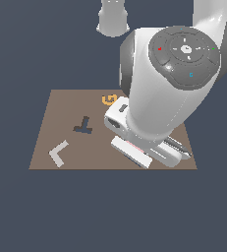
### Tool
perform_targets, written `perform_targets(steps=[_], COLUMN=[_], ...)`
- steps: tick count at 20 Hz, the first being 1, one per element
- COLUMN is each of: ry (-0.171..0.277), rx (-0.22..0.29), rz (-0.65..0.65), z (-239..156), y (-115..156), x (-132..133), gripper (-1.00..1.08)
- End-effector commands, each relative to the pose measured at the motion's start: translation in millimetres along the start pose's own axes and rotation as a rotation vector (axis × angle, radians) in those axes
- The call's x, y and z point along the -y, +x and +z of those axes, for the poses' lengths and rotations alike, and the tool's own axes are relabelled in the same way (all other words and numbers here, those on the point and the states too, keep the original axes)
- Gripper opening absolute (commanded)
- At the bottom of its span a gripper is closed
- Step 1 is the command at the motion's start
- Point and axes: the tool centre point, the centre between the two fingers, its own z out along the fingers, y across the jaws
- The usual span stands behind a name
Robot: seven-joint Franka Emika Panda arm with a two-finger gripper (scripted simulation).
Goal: Insert a designated object into the corresponding slot on a board.
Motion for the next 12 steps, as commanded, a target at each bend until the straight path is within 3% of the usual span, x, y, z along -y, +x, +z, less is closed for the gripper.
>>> perform_targets(steps=[1, 12], ry=[0.0, 0.0], rx=[-0.001, -0.001], rz=[0.016, 0.037], z=[-0.7, -0.9], y=[3.8, 9.8], x=[6.7, 15.9], gripper=[-1.0, -1.0])
